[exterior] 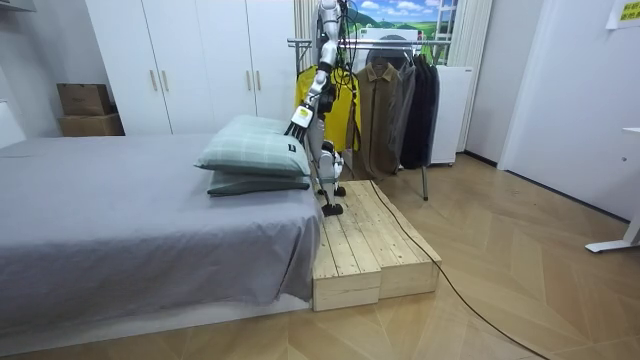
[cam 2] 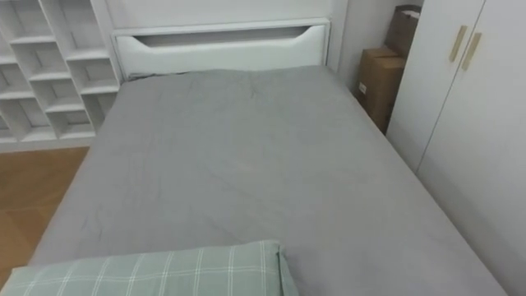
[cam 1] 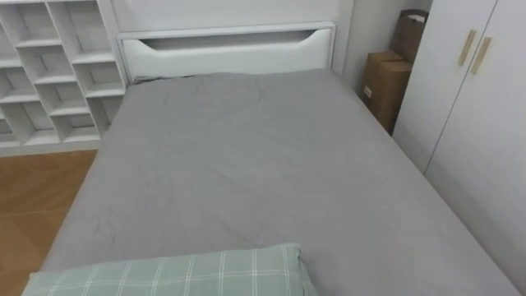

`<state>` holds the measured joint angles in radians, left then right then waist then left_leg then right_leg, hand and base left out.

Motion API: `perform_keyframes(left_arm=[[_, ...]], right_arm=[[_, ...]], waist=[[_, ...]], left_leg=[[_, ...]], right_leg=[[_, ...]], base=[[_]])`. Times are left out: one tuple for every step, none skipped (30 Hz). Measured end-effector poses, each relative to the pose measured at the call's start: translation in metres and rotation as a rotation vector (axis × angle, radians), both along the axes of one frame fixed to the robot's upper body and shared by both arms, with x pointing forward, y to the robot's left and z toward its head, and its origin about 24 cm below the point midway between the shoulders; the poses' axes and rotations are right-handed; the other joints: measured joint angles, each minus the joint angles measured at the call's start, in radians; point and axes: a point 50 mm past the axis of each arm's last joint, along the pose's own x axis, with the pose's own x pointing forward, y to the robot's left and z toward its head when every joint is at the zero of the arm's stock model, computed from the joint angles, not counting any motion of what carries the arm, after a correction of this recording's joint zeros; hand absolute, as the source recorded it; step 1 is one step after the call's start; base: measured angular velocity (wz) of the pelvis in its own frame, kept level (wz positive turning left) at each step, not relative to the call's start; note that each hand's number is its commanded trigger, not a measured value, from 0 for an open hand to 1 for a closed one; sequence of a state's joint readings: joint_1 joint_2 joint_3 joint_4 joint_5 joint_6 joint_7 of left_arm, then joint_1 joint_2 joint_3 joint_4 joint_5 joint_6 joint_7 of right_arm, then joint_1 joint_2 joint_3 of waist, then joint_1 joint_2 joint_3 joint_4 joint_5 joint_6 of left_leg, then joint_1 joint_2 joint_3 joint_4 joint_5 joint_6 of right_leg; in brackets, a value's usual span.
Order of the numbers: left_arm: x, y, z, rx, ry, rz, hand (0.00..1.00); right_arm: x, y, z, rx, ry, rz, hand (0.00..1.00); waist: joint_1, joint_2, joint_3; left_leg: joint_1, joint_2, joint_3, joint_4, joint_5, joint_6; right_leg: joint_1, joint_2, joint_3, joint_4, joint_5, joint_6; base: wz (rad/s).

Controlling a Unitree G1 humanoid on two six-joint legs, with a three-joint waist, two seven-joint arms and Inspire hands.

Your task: Hang clothes

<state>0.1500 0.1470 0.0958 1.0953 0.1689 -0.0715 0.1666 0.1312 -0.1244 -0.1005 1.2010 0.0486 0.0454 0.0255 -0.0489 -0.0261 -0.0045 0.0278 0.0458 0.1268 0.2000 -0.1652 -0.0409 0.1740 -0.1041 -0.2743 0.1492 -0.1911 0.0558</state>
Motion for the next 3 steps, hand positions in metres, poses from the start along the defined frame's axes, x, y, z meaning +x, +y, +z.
perform_keyframes(left_arm=[[0.0000,0.0000,0.0000,0.000,0.000,0.000,0.00],[0.0001,0.0000,0.0000,0.000,0.000,0.000,0.00],[0.0001,0.0001,0.0000,0.001,0.000,0.001,0.00]], right_arm=[[0.0000,0.0000,0.0000,0.000,0.000,0.000,0.00],[0.0001,0.0000,0.0000,0.000,0.000,-0.001,0.00],[0.0002,0.0001,0.0000,0.001,-0.001,-0.002,0.00]], waist=[[0.000,0.000,0.0000],[0.000,0.000,0.0000],[0.000,-0.001,-0.0003]], left_leg=[[0.000,0.000,0.000,0.000,0.000,0.000],[-0.001,0.000,0.001,0.001,0.000,0.000],[-0.001,0.000,0.002,0.002,0.000,0.000]], right_leg=[[0.000,0.000,0.000,0.000,-0.001,0.001],[0.000,0.000,0.001,-0.002,-0.002,0.003],[0.000,0.000,0.002,-0.006,-0.004,0.005]], base=[[0.00],[0.00],[0.00]])
